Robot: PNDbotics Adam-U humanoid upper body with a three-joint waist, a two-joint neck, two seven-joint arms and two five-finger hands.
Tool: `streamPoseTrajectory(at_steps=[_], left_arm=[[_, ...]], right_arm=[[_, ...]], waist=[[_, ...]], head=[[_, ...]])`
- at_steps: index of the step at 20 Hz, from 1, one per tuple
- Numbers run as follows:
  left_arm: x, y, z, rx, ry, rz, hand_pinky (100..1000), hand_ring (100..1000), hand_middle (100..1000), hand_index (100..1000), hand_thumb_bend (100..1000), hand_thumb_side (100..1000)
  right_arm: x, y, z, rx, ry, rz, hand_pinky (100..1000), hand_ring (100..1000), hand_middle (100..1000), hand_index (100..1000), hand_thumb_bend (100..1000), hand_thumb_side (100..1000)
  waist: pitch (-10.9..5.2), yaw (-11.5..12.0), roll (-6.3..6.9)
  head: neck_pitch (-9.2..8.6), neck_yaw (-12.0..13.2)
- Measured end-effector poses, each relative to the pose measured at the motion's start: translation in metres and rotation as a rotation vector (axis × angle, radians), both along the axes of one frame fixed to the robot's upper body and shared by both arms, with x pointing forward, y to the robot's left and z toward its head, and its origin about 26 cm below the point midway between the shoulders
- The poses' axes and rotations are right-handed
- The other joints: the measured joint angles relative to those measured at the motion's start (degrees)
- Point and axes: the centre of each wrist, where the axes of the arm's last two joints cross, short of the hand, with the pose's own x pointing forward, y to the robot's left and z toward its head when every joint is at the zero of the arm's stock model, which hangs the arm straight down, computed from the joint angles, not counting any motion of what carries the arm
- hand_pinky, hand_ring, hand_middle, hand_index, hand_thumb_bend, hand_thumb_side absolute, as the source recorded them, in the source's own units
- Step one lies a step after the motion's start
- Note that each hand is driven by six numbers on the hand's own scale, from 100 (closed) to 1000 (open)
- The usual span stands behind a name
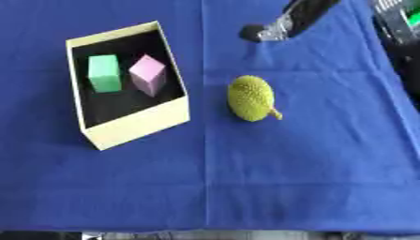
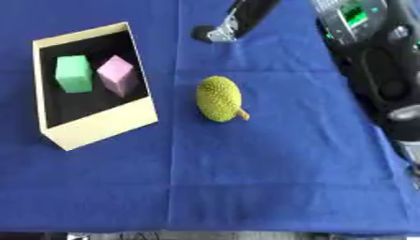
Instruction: Pick up objects on the table and place them in the box.
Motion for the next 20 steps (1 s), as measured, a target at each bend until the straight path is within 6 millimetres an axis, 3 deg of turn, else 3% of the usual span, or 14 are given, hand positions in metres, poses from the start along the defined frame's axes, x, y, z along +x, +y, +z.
streamPoseTrajectory(at_steps=[4,9,20], left_arm=[[0.000,0.000,0.000,0.001,0.006,0.003,714,819,753,819,232,606],[0.000,0.001,0.000,0.003,0.017,0.007,713,821,753,819,227,613],[0.000,0.001,0.000,0.004,0.027,0.002,711,823,754,818,221,618]], right_arm=[[-0.018,-0.017,-0.018,-0.035,0.021,-0.033,873,906,732,947,292,277],[-0.019,-0.030,-0.036,-0.014,0.066,-0.082,871,900,642,888,230,317],[-0.011,-0.034,-0.063,-0.082,0.080,-0.133,883,922,722,962,317,323]], waist=[[0.23,0.0,0.18],[0.54,0.0,0.31],[0.83,0.2,0.55]], head=[[-0.01,0.7],[-0.02,1.2],[-0.60,0.1]])
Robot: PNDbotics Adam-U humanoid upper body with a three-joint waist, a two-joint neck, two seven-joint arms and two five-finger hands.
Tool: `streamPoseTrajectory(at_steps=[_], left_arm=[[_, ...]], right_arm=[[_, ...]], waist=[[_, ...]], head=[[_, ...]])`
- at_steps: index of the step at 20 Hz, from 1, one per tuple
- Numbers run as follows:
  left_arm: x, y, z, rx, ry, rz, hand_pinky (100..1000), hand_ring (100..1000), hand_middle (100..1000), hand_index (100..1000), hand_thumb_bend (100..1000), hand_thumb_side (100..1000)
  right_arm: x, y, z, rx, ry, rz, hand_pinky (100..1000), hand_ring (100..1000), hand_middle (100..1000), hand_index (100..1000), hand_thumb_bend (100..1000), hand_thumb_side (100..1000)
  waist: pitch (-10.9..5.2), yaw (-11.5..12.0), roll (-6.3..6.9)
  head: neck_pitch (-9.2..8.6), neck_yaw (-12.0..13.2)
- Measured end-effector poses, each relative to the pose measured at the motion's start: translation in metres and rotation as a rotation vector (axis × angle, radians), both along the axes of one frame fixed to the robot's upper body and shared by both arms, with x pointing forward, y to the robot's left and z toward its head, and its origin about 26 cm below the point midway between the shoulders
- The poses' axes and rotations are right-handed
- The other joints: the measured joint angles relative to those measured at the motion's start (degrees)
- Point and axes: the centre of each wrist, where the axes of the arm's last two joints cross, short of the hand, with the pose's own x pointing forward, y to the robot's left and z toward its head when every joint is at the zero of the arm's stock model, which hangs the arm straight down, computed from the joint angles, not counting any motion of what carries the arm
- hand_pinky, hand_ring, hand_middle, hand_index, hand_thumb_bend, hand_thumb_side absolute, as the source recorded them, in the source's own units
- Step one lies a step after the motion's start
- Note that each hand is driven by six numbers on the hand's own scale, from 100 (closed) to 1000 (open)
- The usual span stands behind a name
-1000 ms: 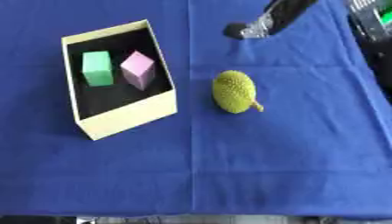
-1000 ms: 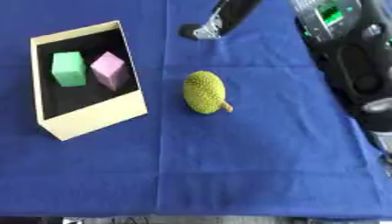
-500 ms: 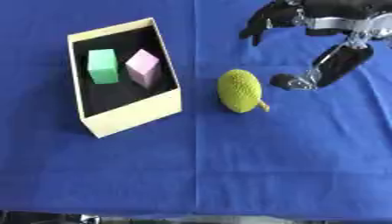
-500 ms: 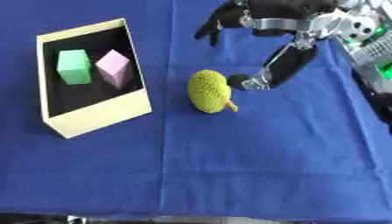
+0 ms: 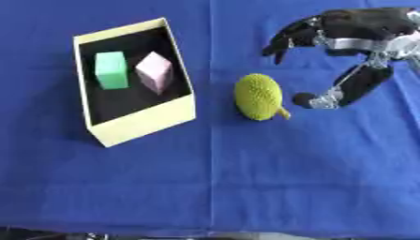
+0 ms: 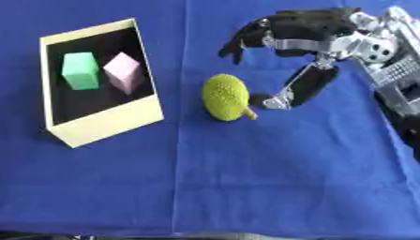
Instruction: Pick up objects on the table and place them in the box.
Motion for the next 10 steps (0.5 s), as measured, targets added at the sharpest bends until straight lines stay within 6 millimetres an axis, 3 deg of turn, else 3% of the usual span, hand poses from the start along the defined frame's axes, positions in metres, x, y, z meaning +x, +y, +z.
streamPoseTrajectory(at_steps=[10], left_arm=[[0.000,0.000,-0.002,0.002,0.013,-0.002,710,826,756,819,216,623]], right_arm=[[0.009,-0.003,-0.022,-0.036,0.002,-0.036,880,917,722,958,307,330]], waist=[[0.11,-0.1,0.36]], head=[[-0.45,-0.5]])
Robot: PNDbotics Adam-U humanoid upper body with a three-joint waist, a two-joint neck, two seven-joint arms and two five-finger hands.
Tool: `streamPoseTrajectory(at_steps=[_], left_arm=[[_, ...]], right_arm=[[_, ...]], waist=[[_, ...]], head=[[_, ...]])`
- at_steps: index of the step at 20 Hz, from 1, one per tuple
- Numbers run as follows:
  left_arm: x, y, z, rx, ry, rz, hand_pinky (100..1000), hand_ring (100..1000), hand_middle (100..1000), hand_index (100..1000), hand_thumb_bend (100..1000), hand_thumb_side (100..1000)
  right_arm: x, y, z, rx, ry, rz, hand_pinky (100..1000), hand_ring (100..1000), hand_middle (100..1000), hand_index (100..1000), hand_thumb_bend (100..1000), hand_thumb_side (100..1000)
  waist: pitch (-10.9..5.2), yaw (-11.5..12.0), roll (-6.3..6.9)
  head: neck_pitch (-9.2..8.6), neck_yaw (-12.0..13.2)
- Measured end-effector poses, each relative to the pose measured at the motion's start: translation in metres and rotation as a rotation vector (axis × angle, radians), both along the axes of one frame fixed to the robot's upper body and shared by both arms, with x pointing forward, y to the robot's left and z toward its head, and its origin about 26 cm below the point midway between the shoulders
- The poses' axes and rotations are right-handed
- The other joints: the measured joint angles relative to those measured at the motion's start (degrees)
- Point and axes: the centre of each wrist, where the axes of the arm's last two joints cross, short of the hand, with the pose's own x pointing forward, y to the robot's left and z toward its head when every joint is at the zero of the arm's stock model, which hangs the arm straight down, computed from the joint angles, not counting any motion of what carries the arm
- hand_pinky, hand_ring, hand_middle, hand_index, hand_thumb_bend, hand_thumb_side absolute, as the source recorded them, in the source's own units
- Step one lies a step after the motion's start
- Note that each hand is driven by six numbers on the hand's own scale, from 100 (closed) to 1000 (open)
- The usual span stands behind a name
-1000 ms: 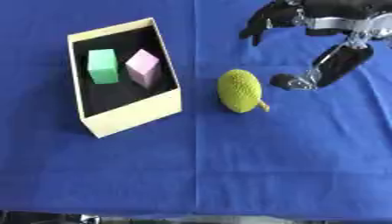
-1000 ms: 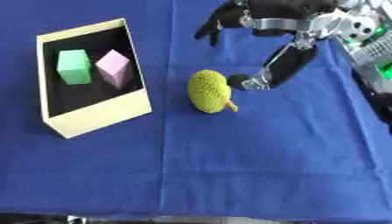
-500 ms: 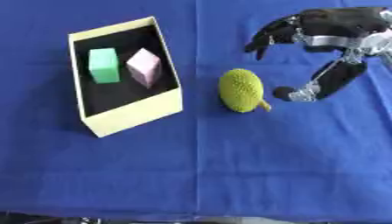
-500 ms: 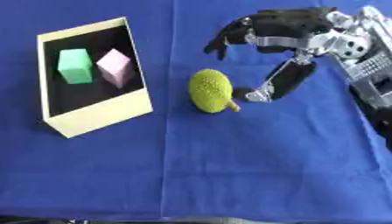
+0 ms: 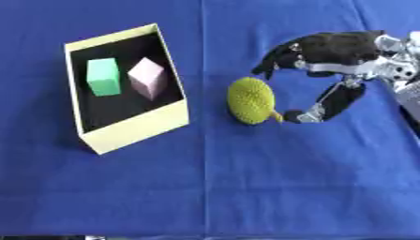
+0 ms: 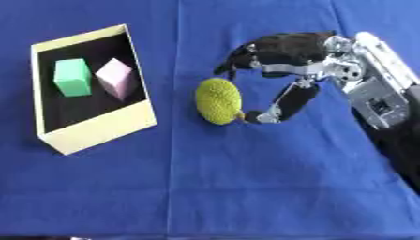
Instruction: Pick up objects on the table and place them in the box.
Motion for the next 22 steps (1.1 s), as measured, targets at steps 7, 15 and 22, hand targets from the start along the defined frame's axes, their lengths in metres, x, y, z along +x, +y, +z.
streamPoseTrajectory(at_steps=[7,15,22], left_arm=[[0.000,-0.001,-0.001,-0.006,0.006,-0.007,710,827,756,819,214,625],[0.000,-0.002,-0.001,-0.008,0.012,-0.014,709,829,757,819,209,630],[0.000,-0.004,-0.002,-0.008,0.017,-0.028,708,830,758,818,203,635]], right_arm=[[0.003,0.003,-0.007,0.024,-0.019,-0.024,877,914,727,961,307,313],[0.012,0.009,-0.019,0.038,-0.066,-0.103,879,915,747,980,382,291],[0.029,0.012,-0.037,-0.042,-0.100,-0.157,877,914,744,976,370,321]], waist=[[0.11,0.1,0.02],[0.36,0.4,0.19],[0.71,0.5,0.45]], head=[[-0.54,0.0],[-0.99,0.0],[-1.53,-0.1]])
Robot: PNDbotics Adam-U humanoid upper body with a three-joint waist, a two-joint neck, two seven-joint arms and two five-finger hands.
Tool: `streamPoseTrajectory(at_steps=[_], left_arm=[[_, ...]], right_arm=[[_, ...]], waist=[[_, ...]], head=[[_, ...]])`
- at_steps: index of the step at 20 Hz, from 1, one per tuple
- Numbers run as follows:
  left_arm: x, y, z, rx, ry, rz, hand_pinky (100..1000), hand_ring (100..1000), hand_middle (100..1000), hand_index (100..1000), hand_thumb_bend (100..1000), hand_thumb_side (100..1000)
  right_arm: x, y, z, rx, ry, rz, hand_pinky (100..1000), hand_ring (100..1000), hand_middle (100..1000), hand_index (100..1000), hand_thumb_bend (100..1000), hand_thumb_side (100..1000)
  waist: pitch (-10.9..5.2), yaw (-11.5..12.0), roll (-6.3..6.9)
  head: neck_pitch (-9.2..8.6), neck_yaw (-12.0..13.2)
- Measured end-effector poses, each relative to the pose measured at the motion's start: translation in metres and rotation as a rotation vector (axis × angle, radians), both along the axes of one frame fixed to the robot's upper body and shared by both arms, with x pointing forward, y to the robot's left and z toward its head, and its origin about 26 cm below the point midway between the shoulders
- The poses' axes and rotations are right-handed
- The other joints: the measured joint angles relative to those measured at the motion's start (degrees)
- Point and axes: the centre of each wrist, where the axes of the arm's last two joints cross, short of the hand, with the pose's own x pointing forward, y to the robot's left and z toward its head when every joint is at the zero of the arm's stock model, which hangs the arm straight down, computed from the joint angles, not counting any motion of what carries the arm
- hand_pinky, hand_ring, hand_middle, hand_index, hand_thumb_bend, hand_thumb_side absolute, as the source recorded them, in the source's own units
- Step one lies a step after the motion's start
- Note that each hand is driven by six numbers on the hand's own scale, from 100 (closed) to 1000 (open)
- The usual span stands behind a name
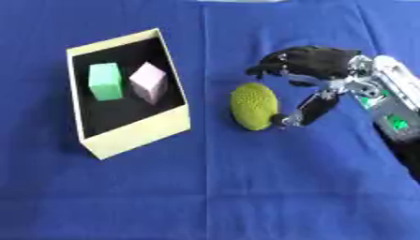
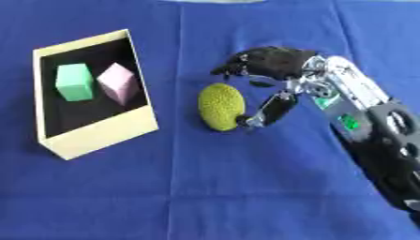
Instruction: Pick up objects on the table and place them in the box.
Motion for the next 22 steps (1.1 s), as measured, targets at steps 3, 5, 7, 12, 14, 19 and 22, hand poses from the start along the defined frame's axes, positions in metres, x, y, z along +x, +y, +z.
streamPoseTrajectory(at_steps=[3,5,7,12,14,19,22], left_arm=[[0.000,0.000,0.000,0.000,0.003,-0.002,707,831,758,818,201,637],[0.000,0.000,0.000,0.000,0.003,-0.003,707,831,758,818,201,636],[0.000,0.000,0.000,0.001,0.003,-0.004,708,831,758,818,202,636],[0.000,0.000,0.000,0.003,0.002,-0.005,708,831,759,818,199,637],[0.000,0.000,0.000,0.004,0.002,-0.005,708,832,759,819,199,637],[0.000,0.000,0.000,0.005,0.003,-0.005,708,832,759,819,198,637],[0.000,0.000,0.000,0.005,0.004,-0.005,707,832,760,819,197,637]], right_arm=[[0.007,0.000,-0.006,0.002,0.018,-0.004,873,905,704,948,348,315],[0.009,0.001,-0.008,0.014,0.027,-0.003,867,887,625,864,322,288],[0.010,0.001,-0.008,0.037,0.031,0.005,866,881,605,850,310,277],[0.005,0.004,-0.006,0.101,0.031,0.029,850,839,501,760,185,155],[0.002,0.005,-0.005,0.137,0.026,0.028,845,824,472,728,119,100],[-0.006,0.007,0.005,0.253,0.006,0.014,820,751,384,631,100,100],[-0.012,0.008,0.021,0.336,-0.012,0.015,799,662,328,554,100,100]], waist=[[0.08,0.0,0.13],[0.14,0.0,0.23],[0.16,0.0,0.24],[0.16,0.0,0.18],[0.16,0.0,0.17],[0.16,-0.2,0.00],[0.13,-0.4,-0.09]], head=[[-0.01,-0.1],[-0.02,-0.1],[-0.02,-0.1],[-0.02,-0.1],[-0.02,-0.1],[-0.02,0.2],[0.00,0.2]])
